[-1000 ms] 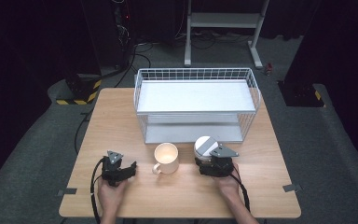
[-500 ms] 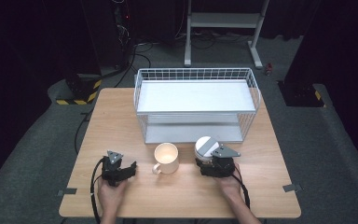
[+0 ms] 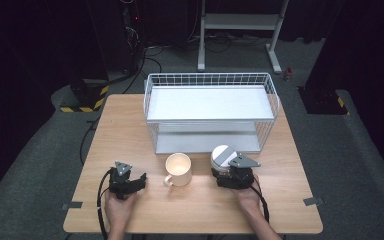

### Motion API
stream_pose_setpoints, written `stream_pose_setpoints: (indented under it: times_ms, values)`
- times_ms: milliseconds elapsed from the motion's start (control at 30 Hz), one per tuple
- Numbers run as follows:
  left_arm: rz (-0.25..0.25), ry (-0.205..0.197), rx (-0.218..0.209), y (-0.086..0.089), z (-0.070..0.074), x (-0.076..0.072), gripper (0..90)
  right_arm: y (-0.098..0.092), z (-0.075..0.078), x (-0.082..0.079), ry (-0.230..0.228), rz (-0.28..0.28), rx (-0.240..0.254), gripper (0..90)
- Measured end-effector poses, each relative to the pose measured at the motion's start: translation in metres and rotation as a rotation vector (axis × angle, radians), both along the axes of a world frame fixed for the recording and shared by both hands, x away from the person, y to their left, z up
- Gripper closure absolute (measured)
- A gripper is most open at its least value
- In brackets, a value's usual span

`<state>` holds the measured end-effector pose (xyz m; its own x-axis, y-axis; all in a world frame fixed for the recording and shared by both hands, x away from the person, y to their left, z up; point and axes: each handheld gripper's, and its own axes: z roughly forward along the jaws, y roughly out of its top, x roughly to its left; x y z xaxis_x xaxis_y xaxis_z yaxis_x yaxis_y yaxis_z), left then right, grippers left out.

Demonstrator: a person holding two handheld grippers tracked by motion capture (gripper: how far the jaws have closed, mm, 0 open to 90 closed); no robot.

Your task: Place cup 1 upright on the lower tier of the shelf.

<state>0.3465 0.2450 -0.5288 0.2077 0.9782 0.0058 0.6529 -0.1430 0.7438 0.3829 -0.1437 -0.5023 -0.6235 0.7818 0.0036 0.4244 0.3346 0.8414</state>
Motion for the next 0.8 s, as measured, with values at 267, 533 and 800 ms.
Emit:
stream_pose_setpoints:
  times_ms: [267, 533, 800]
  values:
    - [0.000, 0.000, 0.000, 0.000, 0.000, 0.000, 22.8, -0.002, 0.009, 0.005, -0.008, -0.008, 0.002, 18.7]
    - [0.000, 0.000, 0.000, 0.000, 0.000, 0.000, 22.8, -0.004, 0.010, 0.011, 0.004, -0.032, 0.012, 18.8]
    - [0.000, 0.000, 0.000, 0.000, 0.000, 0.000, 22.8, -0.005, 0.012, 0.018, 0.008, -0.050, 0.007, 18.8]
